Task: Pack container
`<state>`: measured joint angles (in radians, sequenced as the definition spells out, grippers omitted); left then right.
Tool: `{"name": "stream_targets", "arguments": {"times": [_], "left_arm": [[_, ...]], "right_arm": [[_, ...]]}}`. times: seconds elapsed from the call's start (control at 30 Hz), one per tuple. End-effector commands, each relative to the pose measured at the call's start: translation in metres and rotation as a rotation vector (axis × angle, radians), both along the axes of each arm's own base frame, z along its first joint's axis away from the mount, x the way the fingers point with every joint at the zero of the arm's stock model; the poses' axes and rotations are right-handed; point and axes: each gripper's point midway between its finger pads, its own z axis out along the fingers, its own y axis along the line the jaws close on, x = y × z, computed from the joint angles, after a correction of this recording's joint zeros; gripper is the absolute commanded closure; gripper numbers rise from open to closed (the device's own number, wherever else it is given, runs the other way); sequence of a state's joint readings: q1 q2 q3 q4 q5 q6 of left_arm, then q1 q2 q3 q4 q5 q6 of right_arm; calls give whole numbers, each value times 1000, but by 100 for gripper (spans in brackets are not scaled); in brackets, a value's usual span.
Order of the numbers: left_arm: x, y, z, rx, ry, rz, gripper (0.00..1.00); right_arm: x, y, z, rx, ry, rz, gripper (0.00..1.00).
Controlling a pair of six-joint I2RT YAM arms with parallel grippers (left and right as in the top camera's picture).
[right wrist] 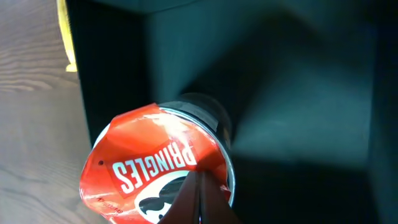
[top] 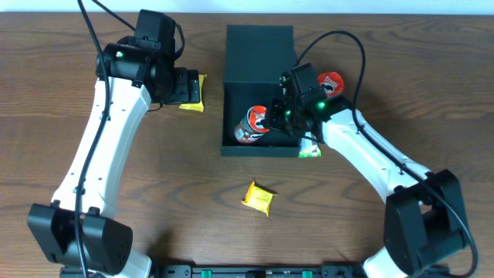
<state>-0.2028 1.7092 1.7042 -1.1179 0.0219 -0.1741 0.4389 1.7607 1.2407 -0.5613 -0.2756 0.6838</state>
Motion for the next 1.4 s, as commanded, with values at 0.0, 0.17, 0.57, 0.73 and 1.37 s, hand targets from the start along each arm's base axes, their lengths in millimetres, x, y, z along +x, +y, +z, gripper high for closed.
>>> {"name": "stream_targets", "arguments": {"times": [0.0,0.17,0.57,0.73,1.37], "left_arm": [[3,4,3,16,-11,-9,5],[3,4,3,16,-11,-9,5],[2,4,2,17,-5,-9,5],[2,4,2,17,-4,-9,5],[11,1,6,2,-47,-7,5]], "right_arm": [[4,-9,-8,-49,-7,6,98],[5,-12,-9,-74,-18,16,98],[11,-45,-17,-221,-37,-36,98],[20,-68,-18,-270,-49,-80,98],[64,-131,59,-488,-177,-155,80]]}}
